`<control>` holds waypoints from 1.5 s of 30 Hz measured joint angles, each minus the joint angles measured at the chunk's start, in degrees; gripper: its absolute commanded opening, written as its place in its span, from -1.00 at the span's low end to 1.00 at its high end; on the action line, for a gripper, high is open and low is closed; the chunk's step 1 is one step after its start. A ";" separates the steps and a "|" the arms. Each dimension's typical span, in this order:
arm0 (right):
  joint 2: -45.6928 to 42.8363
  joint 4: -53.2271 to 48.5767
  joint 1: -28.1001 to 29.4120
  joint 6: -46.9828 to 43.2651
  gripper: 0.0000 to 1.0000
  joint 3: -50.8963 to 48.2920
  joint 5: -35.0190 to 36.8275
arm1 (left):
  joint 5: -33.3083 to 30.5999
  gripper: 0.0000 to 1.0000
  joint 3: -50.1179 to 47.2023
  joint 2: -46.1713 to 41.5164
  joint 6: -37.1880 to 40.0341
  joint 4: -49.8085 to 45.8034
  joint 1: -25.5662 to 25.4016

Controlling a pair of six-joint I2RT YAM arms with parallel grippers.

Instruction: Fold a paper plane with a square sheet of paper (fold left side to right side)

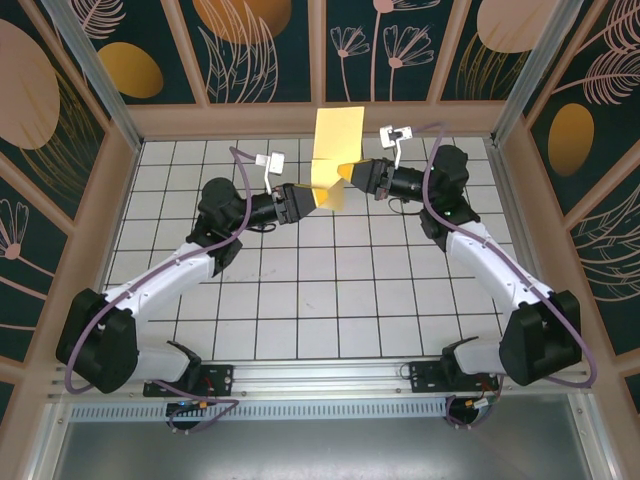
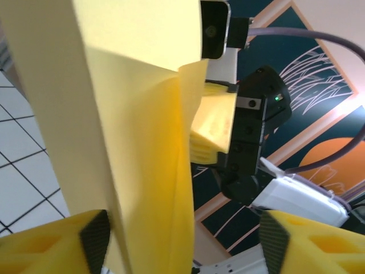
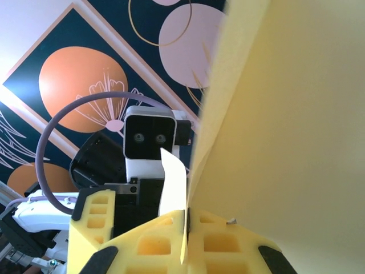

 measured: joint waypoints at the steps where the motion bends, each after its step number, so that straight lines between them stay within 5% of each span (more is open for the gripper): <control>1: 0.00 0.00 0.00 0.04 -1.00 0.00 -0.04 | 0.04 0.04 -0.15 0.00 0.00 0.28 0.00; 14: -0.07 -0.46 -0.07 -0.09 -0.93 -0.50 -0.31 | -0.79 -0.99 -1.55 0.00 -0.15 -0.04 0.00; 22: -3.39 -13.94 -3.85 -6.97 0.08 -1.25 3.87 | -6.91 -1.00 -1.42 -1.44 7.50 -12.22 -0.37; 28: -6.58 -37.09 -10.05 -15.06 0.28 -0.66 25.20 | -26.27 -1.00 2.23 -3.13 20.35 -36.72 -2.14; 34: -7.28 -49.86 -13.68 -15.30 0.32 -5.68 45.38 | -54.60 -1.00 14.47 2.82 25.81 -62.55 -10.86; 40: -10.86 -53.35 -16.02 -14.01 0.36 -12.20 51.82 | -74.66 -1.00 26.36 16.15 20.63 -83.76 -16.63; 45: -12.76 -53.53 -17.35 -13.60 0.36 -13.05 52.63 | -82.03 -1.00 35.30 30.45 14.53 -97.88 -20.85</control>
